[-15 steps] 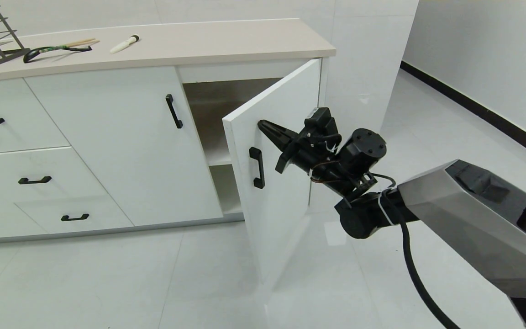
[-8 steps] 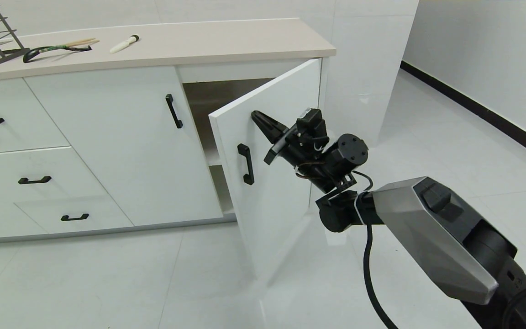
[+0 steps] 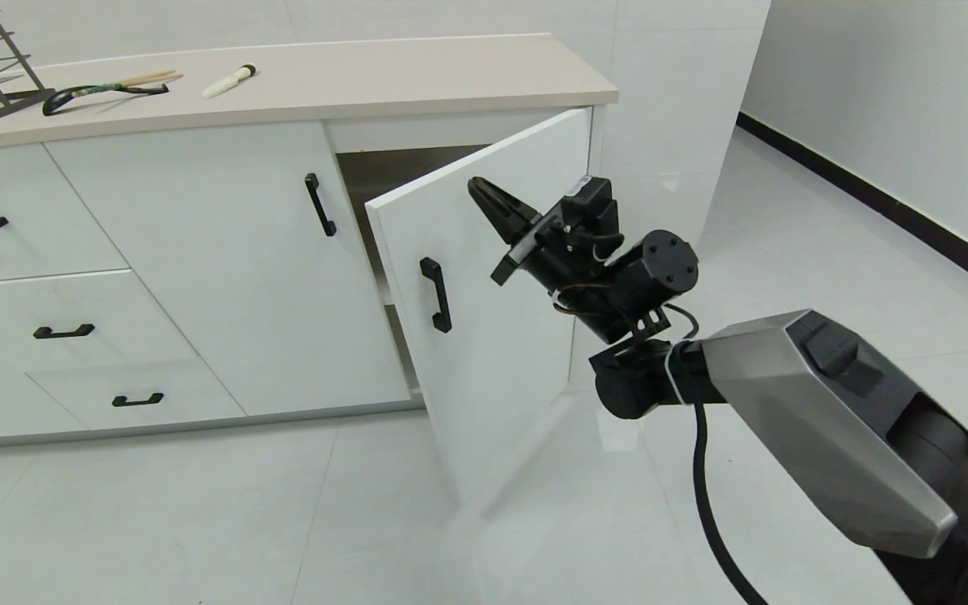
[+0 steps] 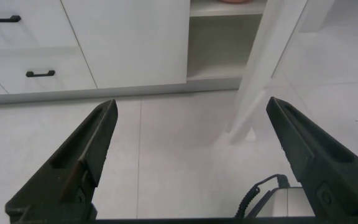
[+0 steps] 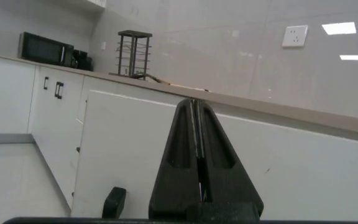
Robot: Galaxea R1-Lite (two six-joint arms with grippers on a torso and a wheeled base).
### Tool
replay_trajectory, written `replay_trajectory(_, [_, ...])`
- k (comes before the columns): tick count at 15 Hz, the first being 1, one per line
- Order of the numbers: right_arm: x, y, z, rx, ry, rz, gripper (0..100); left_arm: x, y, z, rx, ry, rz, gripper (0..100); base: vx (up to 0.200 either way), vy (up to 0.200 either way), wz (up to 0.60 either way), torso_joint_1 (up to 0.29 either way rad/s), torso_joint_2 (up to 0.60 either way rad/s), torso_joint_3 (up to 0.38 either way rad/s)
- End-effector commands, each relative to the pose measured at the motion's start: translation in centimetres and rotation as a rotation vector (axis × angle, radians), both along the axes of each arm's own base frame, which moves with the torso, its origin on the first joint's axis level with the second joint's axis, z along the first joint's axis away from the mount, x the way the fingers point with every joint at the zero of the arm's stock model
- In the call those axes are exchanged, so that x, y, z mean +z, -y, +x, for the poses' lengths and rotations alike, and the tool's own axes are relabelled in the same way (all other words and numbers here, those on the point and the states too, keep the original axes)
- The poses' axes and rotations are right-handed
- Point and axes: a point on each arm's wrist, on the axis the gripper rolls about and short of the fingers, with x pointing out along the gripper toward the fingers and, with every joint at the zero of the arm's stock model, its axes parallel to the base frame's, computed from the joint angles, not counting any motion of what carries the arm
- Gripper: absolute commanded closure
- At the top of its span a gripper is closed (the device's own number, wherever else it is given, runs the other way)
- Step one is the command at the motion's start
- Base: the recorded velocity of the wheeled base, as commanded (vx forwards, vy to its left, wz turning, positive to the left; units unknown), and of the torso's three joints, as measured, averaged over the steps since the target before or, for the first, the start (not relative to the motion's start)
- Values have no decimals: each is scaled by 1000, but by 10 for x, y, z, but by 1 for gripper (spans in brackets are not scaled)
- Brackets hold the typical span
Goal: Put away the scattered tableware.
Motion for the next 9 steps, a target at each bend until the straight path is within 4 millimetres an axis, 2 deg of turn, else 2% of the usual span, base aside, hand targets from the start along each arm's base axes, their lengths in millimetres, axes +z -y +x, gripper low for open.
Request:
replay_trajectory(1, [27,14,-27,14,-9,-2,100,0,0,0,1,0,0,0,0,0,0,0,0,0])
replay_trajectory(3, [24,26,-49,24,-68,-45,100,0,0,0,0,0,-1,0,0,0,0,0,0,0])
replay_trajectory(5, [25,42,-80,44,-141,-88,100,0,0,0,1,0,-1,0,0,0,0,0,0,0])
replay_trajectory(6, [25,46,-87,44,-155,-98,100,0,0,0,1,0,-1,0,0,0,0,0,0,0])
replay_trajectory(9, [4,98,-148,26,-309,-222,100,0,0,0,0,0,-1,0,0,0,0,0,0,0])
